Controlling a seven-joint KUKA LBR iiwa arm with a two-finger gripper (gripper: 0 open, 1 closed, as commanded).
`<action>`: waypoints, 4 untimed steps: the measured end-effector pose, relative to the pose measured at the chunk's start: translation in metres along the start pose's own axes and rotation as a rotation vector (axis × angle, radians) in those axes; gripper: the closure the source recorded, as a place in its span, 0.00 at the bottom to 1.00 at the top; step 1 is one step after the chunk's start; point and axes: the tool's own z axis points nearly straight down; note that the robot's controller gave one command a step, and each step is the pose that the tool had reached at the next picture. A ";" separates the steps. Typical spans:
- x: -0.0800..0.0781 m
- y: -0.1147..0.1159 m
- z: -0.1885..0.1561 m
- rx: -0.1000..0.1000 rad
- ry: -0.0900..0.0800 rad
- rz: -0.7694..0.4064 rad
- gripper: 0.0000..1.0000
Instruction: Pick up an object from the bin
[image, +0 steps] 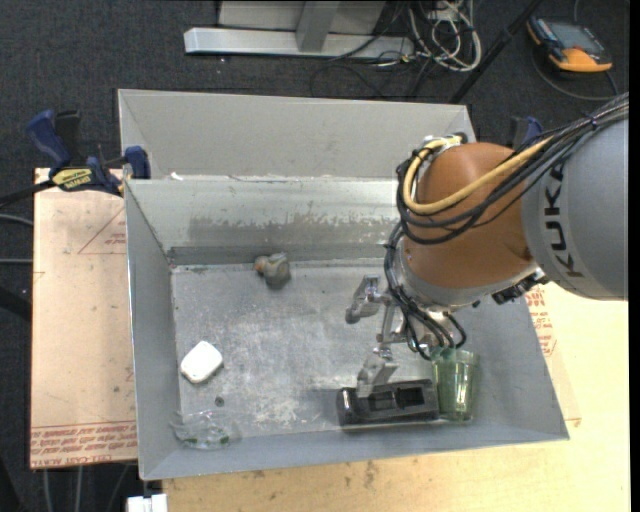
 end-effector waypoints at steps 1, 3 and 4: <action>-0.002 0.000 -0.004 -0.001 -0.008 0.002 0.00; -0.004 -0.089 0.059 0.001 -0.009 -0.368 0.00; 0.011 -0.109 0.069 0.001 -0.008 -0.495 0.00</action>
Offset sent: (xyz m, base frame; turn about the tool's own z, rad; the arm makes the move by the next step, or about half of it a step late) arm -0.0106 -0.0803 -0.1459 -0.2885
